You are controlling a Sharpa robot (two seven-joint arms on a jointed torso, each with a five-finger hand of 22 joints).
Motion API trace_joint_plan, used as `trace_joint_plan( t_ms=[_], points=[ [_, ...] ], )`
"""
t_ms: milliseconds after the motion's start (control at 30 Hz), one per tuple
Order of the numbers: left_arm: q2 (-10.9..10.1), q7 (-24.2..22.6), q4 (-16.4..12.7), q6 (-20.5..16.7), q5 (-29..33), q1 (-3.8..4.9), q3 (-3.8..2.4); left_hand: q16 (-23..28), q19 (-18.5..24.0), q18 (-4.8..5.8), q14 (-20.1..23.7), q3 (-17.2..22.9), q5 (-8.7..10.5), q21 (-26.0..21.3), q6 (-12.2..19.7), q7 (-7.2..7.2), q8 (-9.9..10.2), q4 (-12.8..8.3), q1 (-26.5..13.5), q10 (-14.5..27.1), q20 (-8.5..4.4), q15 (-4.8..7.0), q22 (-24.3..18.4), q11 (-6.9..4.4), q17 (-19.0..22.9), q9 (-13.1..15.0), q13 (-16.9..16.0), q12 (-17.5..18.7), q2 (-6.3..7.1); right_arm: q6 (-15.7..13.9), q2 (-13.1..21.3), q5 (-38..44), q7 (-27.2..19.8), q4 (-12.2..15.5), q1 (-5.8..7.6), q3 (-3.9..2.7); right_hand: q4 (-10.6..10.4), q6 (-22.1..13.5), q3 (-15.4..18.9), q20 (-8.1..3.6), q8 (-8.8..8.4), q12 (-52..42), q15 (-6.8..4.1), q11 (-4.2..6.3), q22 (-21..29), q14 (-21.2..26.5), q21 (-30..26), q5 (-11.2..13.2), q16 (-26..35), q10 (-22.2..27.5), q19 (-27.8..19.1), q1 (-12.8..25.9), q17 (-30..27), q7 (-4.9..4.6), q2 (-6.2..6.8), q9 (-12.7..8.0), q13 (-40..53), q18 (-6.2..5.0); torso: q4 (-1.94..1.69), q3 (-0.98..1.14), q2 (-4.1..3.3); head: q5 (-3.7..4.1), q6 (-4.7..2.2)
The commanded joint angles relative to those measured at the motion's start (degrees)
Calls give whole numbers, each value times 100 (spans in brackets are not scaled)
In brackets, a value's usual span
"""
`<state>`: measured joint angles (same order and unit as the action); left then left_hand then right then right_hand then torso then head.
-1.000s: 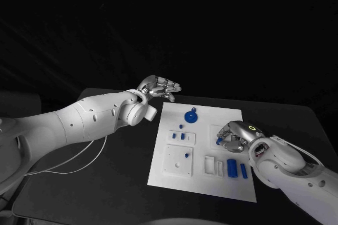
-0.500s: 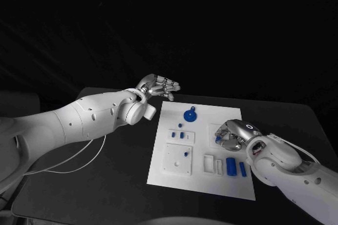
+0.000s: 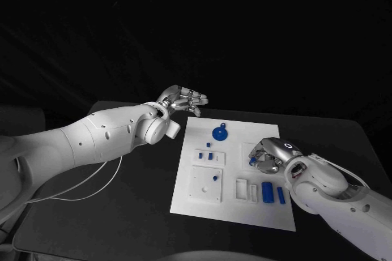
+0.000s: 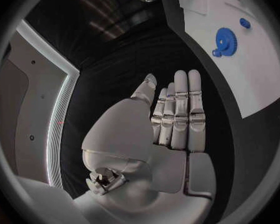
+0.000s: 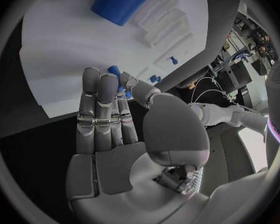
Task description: Assemble the parts on the task board
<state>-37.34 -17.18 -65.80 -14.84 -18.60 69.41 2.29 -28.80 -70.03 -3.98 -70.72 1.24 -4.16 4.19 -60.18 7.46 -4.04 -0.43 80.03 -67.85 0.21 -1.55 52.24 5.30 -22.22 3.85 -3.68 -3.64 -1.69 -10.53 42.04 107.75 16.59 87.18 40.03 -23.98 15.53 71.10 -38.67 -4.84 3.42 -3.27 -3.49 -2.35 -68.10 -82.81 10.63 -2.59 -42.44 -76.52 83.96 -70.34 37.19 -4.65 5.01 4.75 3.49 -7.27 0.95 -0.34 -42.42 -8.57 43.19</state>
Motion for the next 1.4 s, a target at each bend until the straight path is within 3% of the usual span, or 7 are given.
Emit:
trace_joint_plan(
  t_ms=[33, 233, 500, 1067, 1167, 1200, 1400],
  points=[
    [5, -47, -7, 68, -2, 2, -3, -22, 29, -38, 40, -10, -6, -4, 30, 2, -13, -4, -22, 41, 13, 3, 1, 7, 5, 1, 4, -4, -9, 22, -6, 131, 5, 0, -11, 9, 25, 51, -19, -47, 36, -25, -51, 112, -13, -15, 23, -19, 37, -185, 151, -13, 7, 2, -114, 45, 44, 50, 0, -1, 0, 3, 5],
    [5, -44, 1, 69, -2, 2, -3, -23, 29, -40, 39, -9, -13, -3, 26, 2, -13, -1, -19, 45, 14, 3, 1, 8, 6, 1, 4, -5, -17, -73, 29, -173, -64, 37, -1, 8, 44, 67, -32, -70, 30, -22, -63, 123, -32, -37, 6, -20, 57, -211, 168, 34, 26, 9, -132, 106, 42, 73, 1, 4, 0, 1, 9],
    [8, -36, 18, 67, -2, 2, -3, -23, 29, -40, 39, -9, -13, -3, 26, 2, -13, -1, -19, 45, 14, 3, 1, 8, 6, 1, 4, -5, -17, -29, 65, -798, -251, 104, 138, 7, 58, 47, 31, -78, 30, -22, -72, 124, -27, -38, -32, -20, 82, -205, 173, 49, 47, 8, -167, 153, 42, 78, 4, 7, -3, -3, -4],
    [29, -36, 35, 56, -2, 2, -3, -23, 29, -40, 39, -9, -13, -3, 26, 2, -13, -1, -19, 45, 14, 3, 1, 8, 6, 1, 4, -5, -17, -79, 121, -1057, -487, 661, 372, -4, 55, 48, 72, -78, 28, -22, -73, 127, -35, -48, -61, -20, 104, -212, 182, 35, 66, 10, -186, 186, 41, 61, 0, -3, -1, -1, 4],
    [35, -33, 39, 52, -2, 2, -3, -23, 29, -40, 39, -9, -13, -3, 26, 2, -13, -1, -19, 45, 14, 3, 1, 8, 6, 1, 4, -5, -17, -63, 15, -1004, -536, 708, 378, 110, 56, 44, 77, -77, 28, -23, -73, 126, -37, -45, -66, -19, 107, -210, 180, 30, 70, 9, -189, 188, 41, 60, 2, 1, -2, -19, 2],
    [38, -33, 41, 51, -2, 2, -3, -23, 29, -40, 39, -9, -13, -3, 26, 2, -13, -1, -19, 45, 14, 3, 1, 8, 6, 1, 4, -5, -17, -67, -51, -966, -563, 730, 379, 198, 56, 39, 80, -77, 28, -22, -72, 125, -39, -43, -70, -20, 112, -208, 180, 26, 72, 8, -194, 190, 41, 60, -1, 0, -2, -31, 6],
    [58, -38, 49, 56, -2, 1, -2, -25, 26, -40, 38, -9, -10, -2, 32, 3, -13, 7, -20, 39, 14, 4, 2, 6, 7, 1, 3, -6, -20, -125, -280, -788, -644, 849, 381, 484, 59, 37, 84, -76, 28, -23, -72, 124, -40, -44, -77, -20, 117, -207, 180, 19, 75, 7, -196, 193, 41, 55, -6, -6, -2, -61, 26]
  ],
)
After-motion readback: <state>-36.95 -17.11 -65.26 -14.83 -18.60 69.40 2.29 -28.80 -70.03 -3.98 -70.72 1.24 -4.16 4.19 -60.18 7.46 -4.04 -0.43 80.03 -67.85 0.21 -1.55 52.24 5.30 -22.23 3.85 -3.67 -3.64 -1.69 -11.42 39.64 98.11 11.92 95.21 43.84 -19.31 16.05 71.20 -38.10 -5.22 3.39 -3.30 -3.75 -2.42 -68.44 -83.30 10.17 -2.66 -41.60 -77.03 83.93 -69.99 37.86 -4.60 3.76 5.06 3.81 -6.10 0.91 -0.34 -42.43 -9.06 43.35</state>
